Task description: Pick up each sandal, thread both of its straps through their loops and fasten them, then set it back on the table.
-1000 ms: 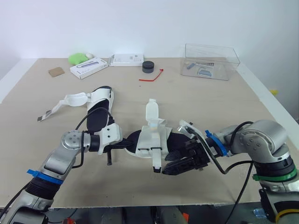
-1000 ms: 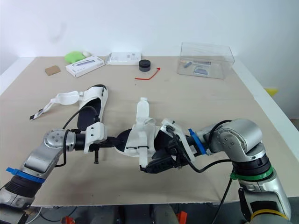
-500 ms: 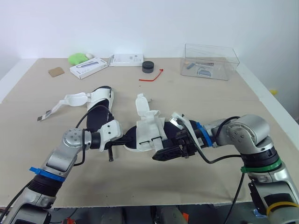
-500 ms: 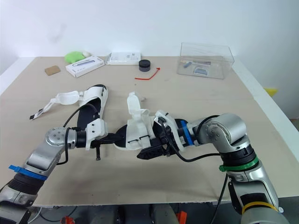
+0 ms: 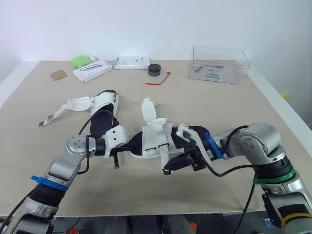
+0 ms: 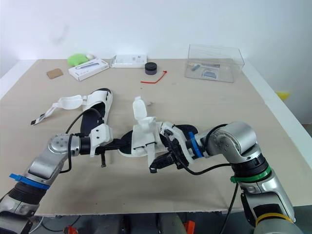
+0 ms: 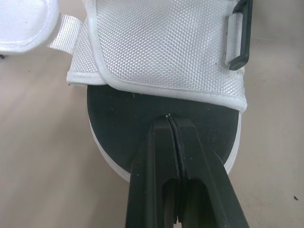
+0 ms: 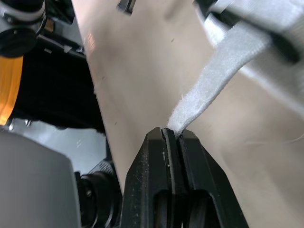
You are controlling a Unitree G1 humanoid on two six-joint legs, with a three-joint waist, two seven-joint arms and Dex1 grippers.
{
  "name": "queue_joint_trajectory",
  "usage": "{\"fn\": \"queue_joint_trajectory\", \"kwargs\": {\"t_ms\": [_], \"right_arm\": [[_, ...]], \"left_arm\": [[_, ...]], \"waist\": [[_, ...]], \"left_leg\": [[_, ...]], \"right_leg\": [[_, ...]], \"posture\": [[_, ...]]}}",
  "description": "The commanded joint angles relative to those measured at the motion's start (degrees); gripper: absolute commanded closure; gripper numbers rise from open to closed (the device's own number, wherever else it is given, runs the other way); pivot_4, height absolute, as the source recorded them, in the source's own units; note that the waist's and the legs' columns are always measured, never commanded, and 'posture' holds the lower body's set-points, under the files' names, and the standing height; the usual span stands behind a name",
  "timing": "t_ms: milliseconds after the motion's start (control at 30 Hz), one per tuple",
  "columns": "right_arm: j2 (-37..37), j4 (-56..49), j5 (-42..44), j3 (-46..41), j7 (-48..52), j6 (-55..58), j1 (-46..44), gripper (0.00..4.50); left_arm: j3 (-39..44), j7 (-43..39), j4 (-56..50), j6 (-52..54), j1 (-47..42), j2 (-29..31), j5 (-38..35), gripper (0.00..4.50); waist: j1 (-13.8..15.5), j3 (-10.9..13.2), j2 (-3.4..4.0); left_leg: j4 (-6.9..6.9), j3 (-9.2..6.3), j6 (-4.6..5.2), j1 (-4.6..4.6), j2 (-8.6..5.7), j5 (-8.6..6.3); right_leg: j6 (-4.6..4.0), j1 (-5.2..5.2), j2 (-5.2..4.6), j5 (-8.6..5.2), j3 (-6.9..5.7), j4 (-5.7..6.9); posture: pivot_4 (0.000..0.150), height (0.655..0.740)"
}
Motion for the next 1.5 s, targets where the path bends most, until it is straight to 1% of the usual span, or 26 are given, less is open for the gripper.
{"fn": "queue_joint_trajectory", "kwargs": {"t_ms": [33,233,433,633,667,700,733,867,933,1000,1100,1200,1300,1400,1467,1500], "right_arm": [[-2.39,-4.23,2.88,-0.94,1.32,1.38,0.33,4.47],[-8.22,-8.46,6.2,1.23,5.62,1.36,1.77,4.47],[-9.32,-8.26,8.39,1.33,7.19,1.73,2.13,4.47],[-9.19,-8.24,8.47,0.31,7.02,-0.29,3.04,4.47],[-10.63,-9.06,7.16,1.16,8.16,-2.68,2.98,4.47],[-12.5,-9.74,4.33,2.11,8.5,-6.2,3.08,3.79],[-13.98,-10.15,2.22,2.88,8.84,-8.99,3.19,3.55],[-21.23,-11.0,-8.29,6.3,14.76,-25.43,5.9,1.74],[-22.27,-10.33,-12.29,5.87,16.73,-33.52,7.81,1.74],[-21.42,-8.96,-17.7,4.52,18.23,-46.02,10.23,1.74],[-17.56,-6.63,-22.73,1.63,18.07,-61.12,12.52,1.74],[-13.46,-2.53,-28.85,0.39,20.27,-80.52,13.57,1.74],[-9.29,4.39,-34.31,-0.08,22.5,-102.88,13.51,1.74],[-5.59,16.09,-40.22,0.9,23.7,-132.84,11.85,1.74],[-4.05,23.28,-43.59,1.76,22.62,-148.38,10.67,1.74],[-3.74,26.06,-45.36,2.33,21.84,-153.49,10.03,1.74]], "left_arm": [[0.13,0.09,0.08,0.66,0.34,0.33,0.76,4.5],[-0.05,-0.15,0.42,0.59,0.19,0.49,0.89,4.5],[-0.06,-0.41,1.07,0.32,-0.15,0.66,1.17,4.5],[-0.25,-0.58,1.68,-0.06,-0.36,0.68,1.5,4.5],[-0.32,-0.65,1.83,-0.17,-0.39,0.68,1.58,4.5],[-0.39,-0.74,2.01,-0.28,-0.42,0.67,1.65,4.5],[-0.45,-0.8,2.14,-0.33,-0.47,0.65,1.7,4.5],[-0.66,-1.08,2.6,-0.63,-0.66,0.5,1.92,4.5],[-0.76,-1.14,2.91,-0.74,-0.83,0.28,2.0,4.5],[-0.9,-1.2,3.28,-0.97,-1.01,0.04,2.1,4.5],[-1.0,-1.28,3.55,-1.23,-1.13,-0.2,2.18,4.5],[-0.95,-1.4,3.95,-1.43,-1.36,-0.35,2.18,4.5],[-0.86,-1.47,4.14,-1.57,-1.41,-0.37,2.19,4.5],[-0.73,-1.35,4.07,-1.5,-1.32,-0.39,2.16,4.5],[-0.56,-1.36,3.98,-1.34,-1.25,-0.28,2.04,4.5],[-0.48,-1.38,3.97,-1.28,-1.23,-0.23,1.99,4.5]], "waist": [[0.0,0.0,0.0],[0.01,0.0,0.0],[0.01,0.0,0.0],[0.01,0.0,0.0],[0.03,0.0,0.0],[0.03,0.0,0.01],[0.04,0.01,0.01],[0.03,0.0,0.0],[0.02,0.0,0.01],[0.03,0.0,0.0],[0.04,-0.01,-0.01],[0.06,-0.01,0.0],[0.1,-0.01,0.0],[0.13,-0.01,-0.01],[0.12,0.0,-0.01],[0.11,0.0,-0.01]], "left_leg": [[0.0,0.0,0.0,-0.01,0.0,0.0],[-0.01,0.0,0.0,-0.01,-0.02,0.0],[0.0,-0.01,0.0,0.01,-0.02,0.0],[0.0,0.01,0.0,0.0,-0.03,0.0],[0.0,0.01,0.0,0.0,-0.03,0.0],[0.0,0.0,0.0,0.0,-0.03,0.0],[0.0,0.0,0.0,0.0,-0.04,0.0],[0.0,0.02,0.0,0.02,-0.05,0.0],[-0.02,0.06,0.0,0.06,-0.04,-0.01],[-0.02,0.04,0.0,0.07,-0.04,0.0],[0.0,0.04,-0.01,0.13,-0.03,0.0],[0.0,0.09,-0.02,0.17,-0.05,0.01],[0.01,0.14,-0.02,0.18,-0.08,0.01],[0.01,0.2,-0.02,0.21,-0.11,0.01],[0.01,0.25,-0.02,0.26,-0.13,0.01],[0.01,0.31,-0.02,0.29,-0.13,0.02]], "right_leg": [[0.0,-0.01,0.0,0.0,-0.01,0.0],[0.02,0.0,0.02,-0.02,-0.01,-0.02],[0.02,0.0,0.04,-0.02,-0.02,-0.01],[0.04,0.0,0.03,-0.02,-0.01,-0.02],[0.04,0.0,0.03,-0.02,-0.01,-0.02],[0.04,0.0,0.03,-0.02,-0.01,-0.02],[0.04,0.0,0.04,-0.02,-0.02,-0.02],[0.08,0.01,0.04,-0.05,-0.02,-0.03],[0.09,0.01,0.04,-0.06,-0.01,-0.03],[0.08,0.01,0.05,-0.06,-0.01,-0.02],[0.09,0.07,0.1,-0.05,-0.01,-0.01],[0.12,0.08,0.11,-0.04,-0.01,0.01],[0.14,0.1,0.1,-0.02,-0.01,0.01],[0.15,0.11,0.08,-0.01,0.02,0.0],[0.16,0.14,0.07,0.0,0.06,0.01],[0.15,0.14,0.07,0.01,0.11,0.02]], "posture": [[0.15,0.7261],[0.15,0.7261],[0.15,0.7261],[0.15,0.7261],[0.15,0.7261],[0.15,0.7261],[0.15,0.7261],[0.15,0.7261],[0.15,0.7261],[0.15,0.7261],[0.15,0.7261],[0.15,0.7261],[0.15,0.7261],[0.15,0.7261],[0.15,0.7261],[0.15,0.7261]]}}
